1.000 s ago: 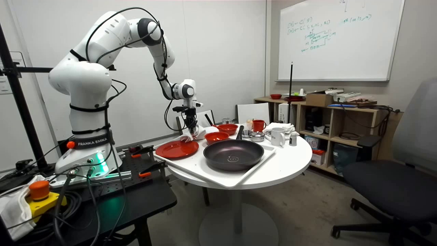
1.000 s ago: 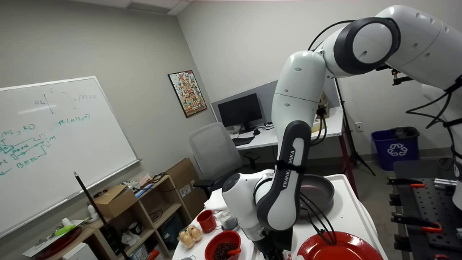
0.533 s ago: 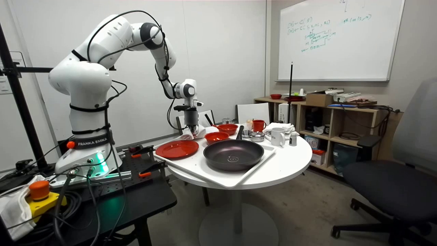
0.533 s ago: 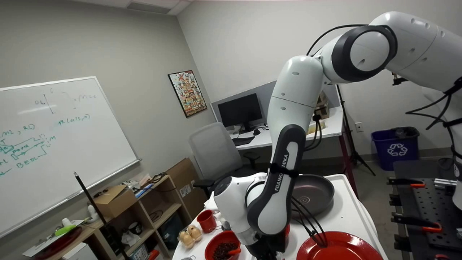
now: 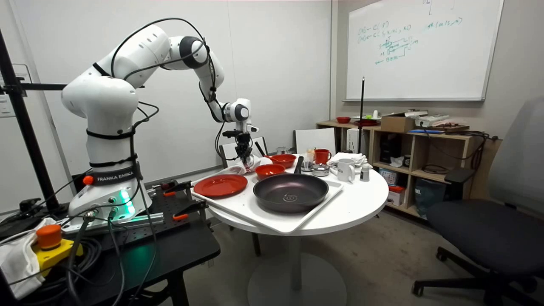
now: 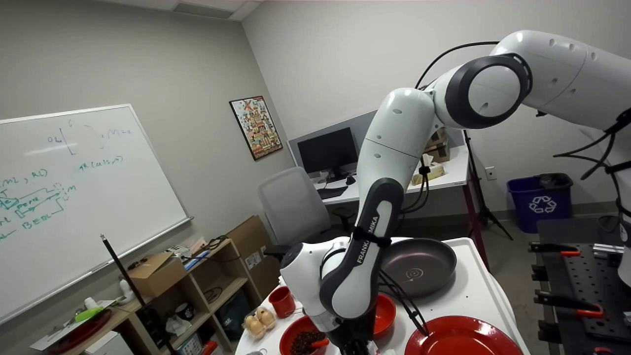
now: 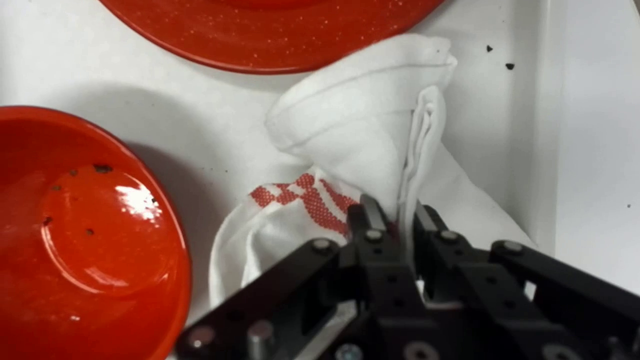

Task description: Pick up the white towel on the left and use it to wipe the black pan, set the towel back on the table

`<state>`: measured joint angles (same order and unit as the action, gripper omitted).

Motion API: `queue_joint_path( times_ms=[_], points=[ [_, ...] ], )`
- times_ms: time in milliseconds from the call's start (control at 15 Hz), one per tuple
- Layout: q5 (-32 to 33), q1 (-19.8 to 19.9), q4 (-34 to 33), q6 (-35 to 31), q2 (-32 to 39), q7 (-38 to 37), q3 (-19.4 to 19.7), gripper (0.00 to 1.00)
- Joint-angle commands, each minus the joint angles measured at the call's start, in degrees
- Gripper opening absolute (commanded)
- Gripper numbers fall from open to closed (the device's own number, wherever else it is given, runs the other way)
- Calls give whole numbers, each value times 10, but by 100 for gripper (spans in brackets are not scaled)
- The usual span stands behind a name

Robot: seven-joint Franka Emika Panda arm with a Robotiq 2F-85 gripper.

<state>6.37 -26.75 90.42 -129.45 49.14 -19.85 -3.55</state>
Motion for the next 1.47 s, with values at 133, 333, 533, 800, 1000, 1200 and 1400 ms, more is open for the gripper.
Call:
queue_joint_path(
  times_ms=[133, 333, 533, 800, 1000, 1200, 1400],
  points=[
    [12, -8, -28, 28, 14, -5, 1, 53],
    [22, -19, -7, 17, -2, -13, 5, 74],
    [35, -33, 9, 11, -18, -29, 9, 95],
    [42, -47, 34, 15, -57, -76, 18, 100],
    [41, -48, 56, 26, -95, -119, 29, 100],
    [37, -38, 81, 49, -130, -153, 34, 100],
    [29, -16, 117, 87, -167, -181, 32, 100]
  ],
)
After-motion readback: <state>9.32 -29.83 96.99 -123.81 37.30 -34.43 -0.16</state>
